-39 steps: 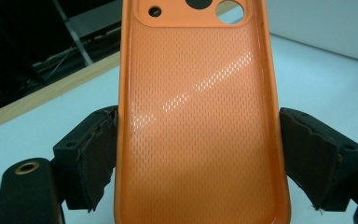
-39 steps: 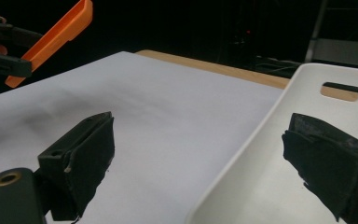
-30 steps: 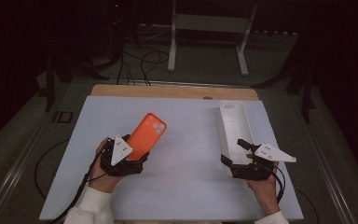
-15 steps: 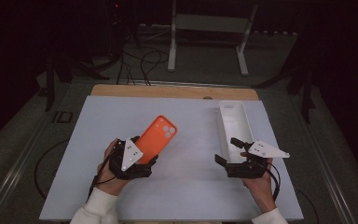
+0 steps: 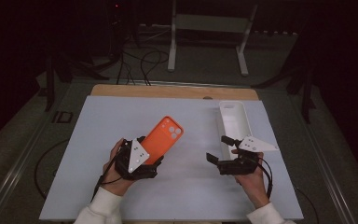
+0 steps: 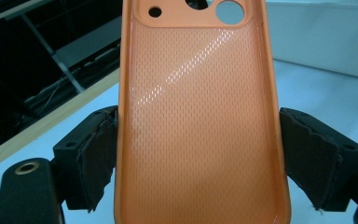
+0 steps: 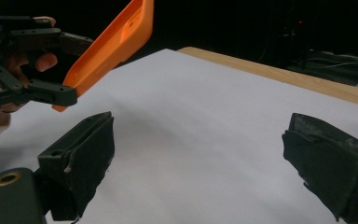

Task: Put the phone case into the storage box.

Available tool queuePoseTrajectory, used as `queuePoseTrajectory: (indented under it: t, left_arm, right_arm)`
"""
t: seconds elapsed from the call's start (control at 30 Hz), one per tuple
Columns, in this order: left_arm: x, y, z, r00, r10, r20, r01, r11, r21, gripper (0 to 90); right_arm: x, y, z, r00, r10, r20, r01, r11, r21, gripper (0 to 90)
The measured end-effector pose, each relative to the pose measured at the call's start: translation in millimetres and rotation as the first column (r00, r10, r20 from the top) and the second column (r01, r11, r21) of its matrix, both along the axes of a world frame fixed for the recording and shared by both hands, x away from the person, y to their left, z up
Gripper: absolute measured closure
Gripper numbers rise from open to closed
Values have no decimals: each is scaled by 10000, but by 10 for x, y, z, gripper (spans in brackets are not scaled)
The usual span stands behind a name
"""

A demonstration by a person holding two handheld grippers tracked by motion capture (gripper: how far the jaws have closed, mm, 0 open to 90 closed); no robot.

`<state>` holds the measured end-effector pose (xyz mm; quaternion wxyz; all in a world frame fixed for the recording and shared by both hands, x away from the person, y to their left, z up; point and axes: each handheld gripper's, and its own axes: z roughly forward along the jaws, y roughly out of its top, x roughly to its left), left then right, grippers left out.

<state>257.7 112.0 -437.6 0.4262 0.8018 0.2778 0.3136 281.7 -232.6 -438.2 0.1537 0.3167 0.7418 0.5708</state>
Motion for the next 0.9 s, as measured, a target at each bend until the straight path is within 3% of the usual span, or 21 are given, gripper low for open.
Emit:
queuePoseTrajectory:
  t: [0.9]
  left_arm:
    - [-2,-294,4,9974,-722,50,721,9971,240,167]
  right_arm:
    - [124,293,56,9946,797,-665,-778,9965,308,85]
